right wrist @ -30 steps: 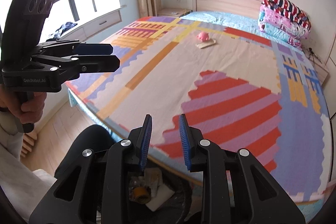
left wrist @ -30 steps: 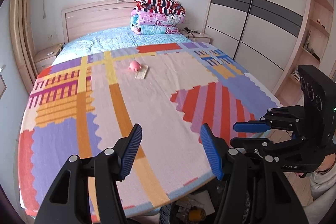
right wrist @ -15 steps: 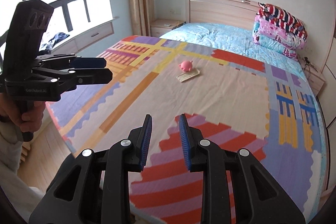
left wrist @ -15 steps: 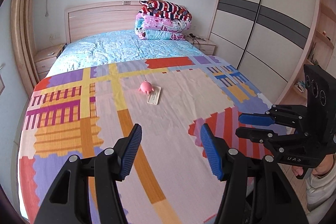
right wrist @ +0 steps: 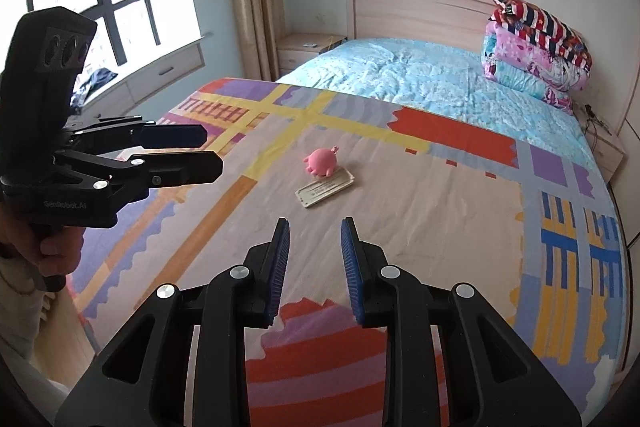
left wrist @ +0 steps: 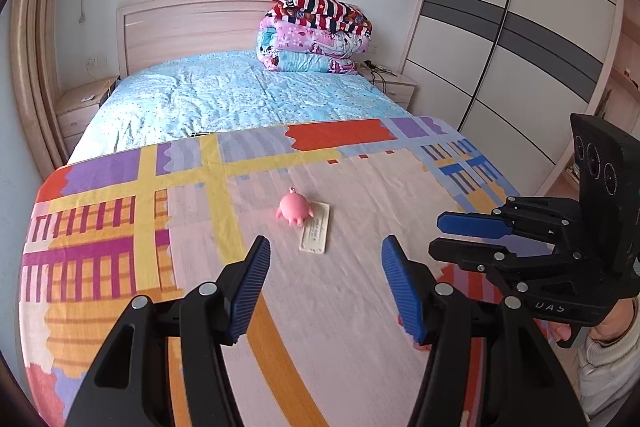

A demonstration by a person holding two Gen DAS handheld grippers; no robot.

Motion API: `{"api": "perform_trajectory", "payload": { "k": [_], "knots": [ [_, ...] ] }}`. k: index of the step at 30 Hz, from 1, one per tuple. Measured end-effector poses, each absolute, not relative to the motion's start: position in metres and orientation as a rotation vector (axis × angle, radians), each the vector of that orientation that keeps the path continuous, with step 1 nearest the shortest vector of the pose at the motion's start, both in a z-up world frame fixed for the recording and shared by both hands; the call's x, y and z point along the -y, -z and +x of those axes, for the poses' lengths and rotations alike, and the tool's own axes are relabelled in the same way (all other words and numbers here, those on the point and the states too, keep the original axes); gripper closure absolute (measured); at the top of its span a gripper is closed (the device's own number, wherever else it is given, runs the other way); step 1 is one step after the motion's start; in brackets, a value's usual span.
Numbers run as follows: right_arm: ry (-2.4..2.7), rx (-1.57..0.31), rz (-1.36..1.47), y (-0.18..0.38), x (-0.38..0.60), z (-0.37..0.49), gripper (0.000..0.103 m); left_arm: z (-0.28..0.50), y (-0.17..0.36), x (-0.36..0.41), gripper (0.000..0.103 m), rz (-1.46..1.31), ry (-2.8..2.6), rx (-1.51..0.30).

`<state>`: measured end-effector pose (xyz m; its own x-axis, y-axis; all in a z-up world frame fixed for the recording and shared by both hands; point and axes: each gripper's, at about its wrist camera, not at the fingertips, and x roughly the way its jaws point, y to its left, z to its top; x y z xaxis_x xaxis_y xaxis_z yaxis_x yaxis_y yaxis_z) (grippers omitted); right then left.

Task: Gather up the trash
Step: 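Grasp the pink toy pig with the left gripper while the right gripper grasps the white card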

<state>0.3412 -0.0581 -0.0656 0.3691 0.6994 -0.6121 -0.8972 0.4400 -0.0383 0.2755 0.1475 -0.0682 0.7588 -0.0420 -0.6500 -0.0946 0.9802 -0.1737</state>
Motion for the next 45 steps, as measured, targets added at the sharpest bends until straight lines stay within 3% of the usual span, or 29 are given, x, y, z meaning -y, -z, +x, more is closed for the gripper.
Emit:
{"api": "perform_trajectory", "payload": {
  "k": [15,30,35,37,45],
  "knots": [
    [-1.056,-0.634,-0.418,0.083,-0.002,0.412,0.081,0.355,0.115,-0.197,0.047,-0.318,-0.004,-0.822],
    [-1.114,-0.699,-0.403,0.105,-0.018,0.429,0.084,0.382,0.135,-0.201,0.049,-0.342,0.024,-0.859],
    [-1.122,-0.718,-0.389,0.106,-0.019,0.433,0.092,0.388,0.137,-0.199,0.074,-0.361,0.047,-0.865],
    [-1.126,-0.723,-0.381,0.106,-0.018,0.434,0.096,0.387,0.136,-0.194,0.075,-0.337,0.047,-0.866],
    [-1.106,-0.709,-0.381,0.105,-0.010,0.426,0.097,0.365,0.114,-0.192,0.075,-0.318,0.027,-0.826]
  ]
}}
